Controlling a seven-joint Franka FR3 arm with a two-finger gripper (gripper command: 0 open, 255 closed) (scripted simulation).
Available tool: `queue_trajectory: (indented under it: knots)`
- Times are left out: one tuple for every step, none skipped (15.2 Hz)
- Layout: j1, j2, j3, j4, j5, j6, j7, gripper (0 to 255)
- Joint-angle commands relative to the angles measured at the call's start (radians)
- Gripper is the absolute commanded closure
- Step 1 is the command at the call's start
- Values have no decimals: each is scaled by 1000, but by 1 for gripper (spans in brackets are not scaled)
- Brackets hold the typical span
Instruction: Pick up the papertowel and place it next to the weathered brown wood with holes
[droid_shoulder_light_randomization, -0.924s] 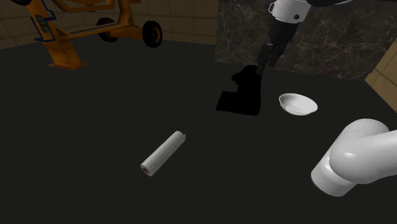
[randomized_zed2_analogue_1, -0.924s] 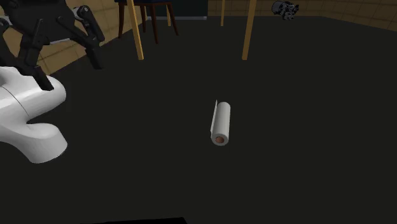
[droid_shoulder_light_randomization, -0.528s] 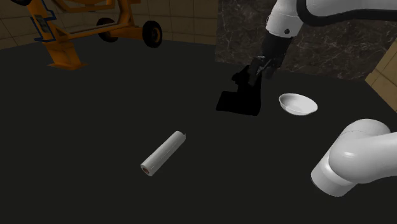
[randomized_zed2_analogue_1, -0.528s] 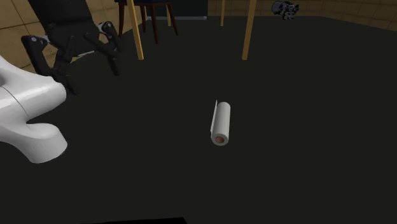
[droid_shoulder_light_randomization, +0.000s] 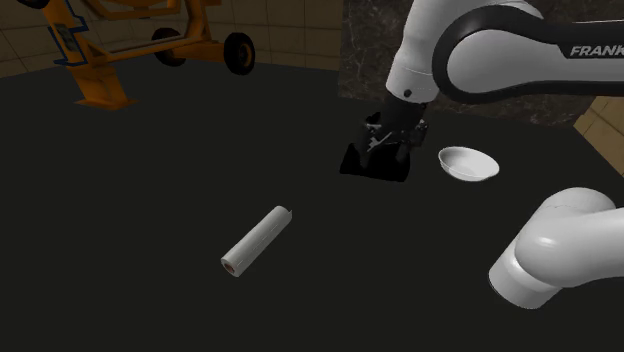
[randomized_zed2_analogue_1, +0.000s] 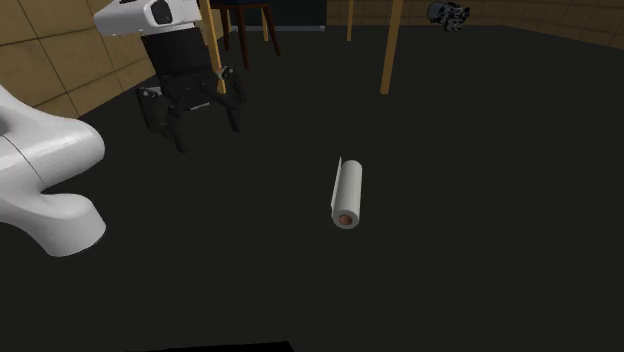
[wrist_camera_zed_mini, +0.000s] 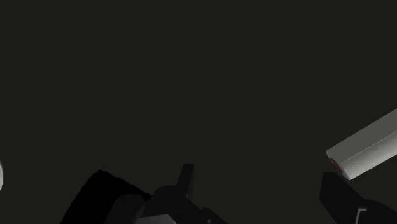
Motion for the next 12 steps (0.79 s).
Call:
queue_trajectory:
  knots:
    - [-13, 27, 74, -9, 41, 51, 117, 0]
    - [-22, 43, 109, -8, 58, 73, 170, 0]
    - [-32, 62, 144, -4, 73, 95, 223, 0]
    - [-45, 82, 180, 1, 87, 118, 276, 0]
    - [-58, 105, 216, 9, 98, 141, 329, 0]
    - [-75, 129, 253, 19, 108, 164, 383, 0]
    - [-93, 156, 291, 31, 115, 188, 437, 0]
    - [-113, 184, 329, 44, 119, 211, 492, 0]
    - [-137, 213, 370, 60, 121, 235, 547, 0]
    - [-163, 245, 412, 77, 120, 258, 603, 0]
    - [-193, 278, 455, 96, 114, 282, 661, 0]
    - [-226, 312, 502, 117, 105, 304, 719, 0]
